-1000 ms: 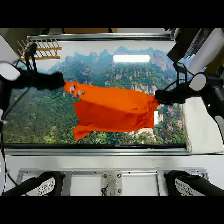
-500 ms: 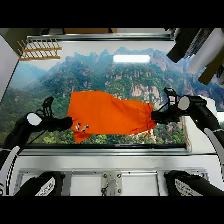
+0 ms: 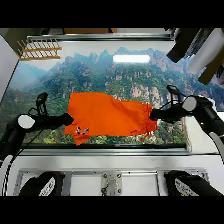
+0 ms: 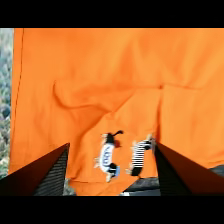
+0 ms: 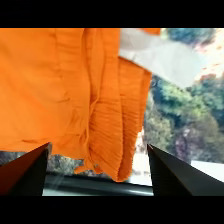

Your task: Fold the clothes and pants, and hang the long-sleeved shirts on hangers.

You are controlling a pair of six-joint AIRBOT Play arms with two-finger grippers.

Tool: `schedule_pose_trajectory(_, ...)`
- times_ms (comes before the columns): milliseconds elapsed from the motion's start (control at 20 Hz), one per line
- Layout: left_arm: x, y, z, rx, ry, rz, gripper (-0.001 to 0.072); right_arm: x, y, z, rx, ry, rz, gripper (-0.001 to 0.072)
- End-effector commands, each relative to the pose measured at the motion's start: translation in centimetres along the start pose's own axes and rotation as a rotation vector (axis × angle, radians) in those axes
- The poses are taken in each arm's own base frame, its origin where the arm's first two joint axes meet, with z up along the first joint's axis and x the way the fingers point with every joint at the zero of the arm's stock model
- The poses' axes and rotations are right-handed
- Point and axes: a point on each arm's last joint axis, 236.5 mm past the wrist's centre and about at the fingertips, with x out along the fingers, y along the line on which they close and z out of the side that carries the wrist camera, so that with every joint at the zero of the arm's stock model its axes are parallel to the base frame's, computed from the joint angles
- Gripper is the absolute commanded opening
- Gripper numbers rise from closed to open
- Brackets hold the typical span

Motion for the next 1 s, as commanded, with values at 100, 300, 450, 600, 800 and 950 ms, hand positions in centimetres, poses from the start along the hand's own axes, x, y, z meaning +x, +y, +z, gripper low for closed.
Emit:
schedule_pose_trajectory(100,-6.4,-3.2,2.2,0.019,-0.176,-0.056,0.0430,-4.4,-4.9,0.9,0.079,-0.080,0.036,0.0678)
schedule_pose_trajectory(300,-7.0,-5.2,0.7,-0.023,-0.191,-0.154,0.0006,-1.4,-6.0,-0.2,0.167,-0.073,0.255,0.0720)
schedule_pose_trajectory(450,-6.6,-6.8,-0.3,-0.076,-0.163,-0.240,0.0005,2.0,-5.3,-1.4,0.106,-0.032,0.356,0.0720)
schedule_pose_trajectory(600,-6.4,-8.8,-1.3,-0.015,-0.137,-0.275,0.0005,4.1,-3.5,-1.1,0.059,-0.018,0.471,0.0720)
schedule_pose_trajectory(800,-6.2,-11.6,-3.1,0.020,-0.093,-0.325,0.0005,7.0,-3.1,-1.0,0.078,0.008,0.486,0.0720)
schedule_pose_trajectory(950,-6.1,-12.7,-3.8,0.028,-0.076,-0.347,0.0005,8.3,-3.0,-0.8,0.076,0.017,0.469,0.0720)
